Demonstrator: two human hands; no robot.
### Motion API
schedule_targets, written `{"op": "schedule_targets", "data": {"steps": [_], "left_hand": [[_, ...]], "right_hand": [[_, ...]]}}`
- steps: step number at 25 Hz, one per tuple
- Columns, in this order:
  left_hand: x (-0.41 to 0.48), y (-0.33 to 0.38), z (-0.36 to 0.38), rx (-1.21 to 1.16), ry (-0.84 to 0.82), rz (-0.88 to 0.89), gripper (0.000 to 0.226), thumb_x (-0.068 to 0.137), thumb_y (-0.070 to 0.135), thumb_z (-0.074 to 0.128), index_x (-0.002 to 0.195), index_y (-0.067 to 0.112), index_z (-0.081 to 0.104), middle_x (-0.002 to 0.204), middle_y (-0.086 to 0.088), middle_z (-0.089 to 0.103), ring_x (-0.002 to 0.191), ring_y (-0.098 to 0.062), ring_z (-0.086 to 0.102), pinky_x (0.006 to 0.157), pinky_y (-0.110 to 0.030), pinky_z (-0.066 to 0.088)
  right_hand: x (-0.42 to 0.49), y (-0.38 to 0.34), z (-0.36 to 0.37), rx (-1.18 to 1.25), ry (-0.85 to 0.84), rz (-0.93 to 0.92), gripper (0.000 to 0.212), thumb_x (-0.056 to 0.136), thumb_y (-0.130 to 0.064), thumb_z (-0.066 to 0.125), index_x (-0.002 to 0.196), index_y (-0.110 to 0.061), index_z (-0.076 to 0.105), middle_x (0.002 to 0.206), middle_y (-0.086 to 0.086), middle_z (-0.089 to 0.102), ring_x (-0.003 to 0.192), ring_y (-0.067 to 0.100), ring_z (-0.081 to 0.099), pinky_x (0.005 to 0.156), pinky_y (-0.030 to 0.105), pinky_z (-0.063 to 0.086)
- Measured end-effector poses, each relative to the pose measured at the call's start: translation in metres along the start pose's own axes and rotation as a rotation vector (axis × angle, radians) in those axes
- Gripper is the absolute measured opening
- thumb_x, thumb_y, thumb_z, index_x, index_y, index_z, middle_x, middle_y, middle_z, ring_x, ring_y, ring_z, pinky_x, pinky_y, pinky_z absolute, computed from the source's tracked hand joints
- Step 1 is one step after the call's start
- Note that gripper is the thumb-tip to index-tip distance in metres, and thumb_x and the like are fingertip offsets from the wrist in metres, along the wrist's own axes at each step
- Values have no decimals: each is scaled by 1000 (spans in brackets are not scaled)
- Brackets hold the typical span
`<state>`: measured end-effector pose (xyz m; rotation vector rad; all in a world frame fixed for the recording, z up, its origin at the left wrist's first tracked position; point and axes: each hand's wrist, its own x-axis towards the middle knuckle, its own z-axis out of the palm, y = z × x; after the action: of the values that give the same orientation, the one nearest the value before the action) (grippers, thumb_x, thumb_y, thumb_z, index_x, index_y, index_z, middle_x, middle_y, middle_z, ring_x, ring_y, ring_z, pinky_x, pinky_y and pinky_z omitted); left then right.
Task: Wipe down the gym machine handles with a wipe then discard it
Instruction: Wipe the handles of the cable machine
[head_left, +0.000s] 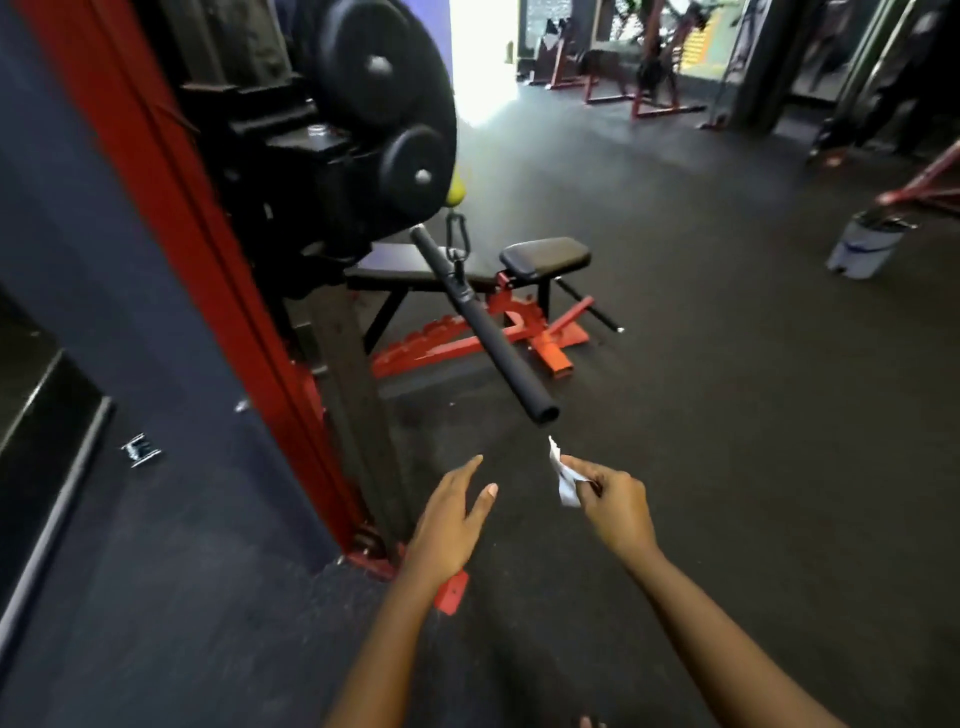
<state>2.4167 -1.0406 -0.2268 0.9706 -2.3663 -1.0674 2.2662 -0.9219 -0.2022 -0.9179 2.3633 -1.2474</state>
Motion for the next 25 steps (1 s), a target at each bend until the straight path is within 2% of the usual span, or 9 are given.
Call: {"op": "schedule_targets", "data": {"steps": [2,3,6,9,12,17,20,23,25], "left_hand": [[6,11,26,-1,-45,8,48,94,28,50,139,14,39,141,-2,43,131,-12,38,101,-6,17],[7,15,41,3,-81,9,48,94,29,50,139,15,39,141,-1,42,131,-11,38,101,-6,18],[28,36,95,27,-228,23,49,95,31,49,140,18,36,143,1,40,133,-12,35,110,-18,22],[72,73,140,39,-269,78,49,96,32,46,141,20,34,145,3,35,135,-11,31,115,-32,23],[116,97,162,66,-248,107,50,96,32,46,142,18,33,146,2,34,136,-13,31,115,-36,23],[194,105,167,141,-145,55,51,95,31,48,142,19,33,146,1,35,136,-14,30,117,-37,19],[242,109,154,256,-15,29,52,94,33,47,142,21,32,148,1,33,139,-13,26,117,-34,11],[280,114,131,370,112,-58,54,95,36,44,144,23,27,150,1,28,142,-13,19,117,-32,6],[292,116,113,456,204,-141,55,94,40,44,144,21,30,150,-3,31,143,-19,19,118,-38,10]], "right_hand": [[16,10,-17,-6,13,17,41,82,7,45,109,-13,68,107,7,70,60,-10,55,57,1,38],[23,15,-25,-17,8,17,41,82,7,46,109,-13,68,106,7,70,58,-10,55,57,1,38],[48,40,-56,-56,3,40,39,84,3,46,111,-16,67,112,3,68,95,9,64,70,4,39],[80,70,-94,-76,-5,68,38,86,-1,46,111,-21,67,108,0,70,96,9,63,69,4,41],[119,91,-117,-63,30,89,39,86,-2,46,112,-22,66,109,1,69,102,10,62,80,16,45],[207,103,-115,20,-7,42,38,82,3,48,111,-14,67,113,4,67,108,13,61,86,10,41],[274,88,-103,81,-67,-54,39,81,6,48,110,-12,67,110,5,68,101,10,61,83,8,40],[343,57,-83,111,-247,-205,39,81,7,48,111,-10,66,110,5,68,98,7,60,77,-3,38],[381,31,-69,112,-375,-351,38,81,8,50,112,-8,66,112,5,67,101,7,60,78,-6,35]]}}
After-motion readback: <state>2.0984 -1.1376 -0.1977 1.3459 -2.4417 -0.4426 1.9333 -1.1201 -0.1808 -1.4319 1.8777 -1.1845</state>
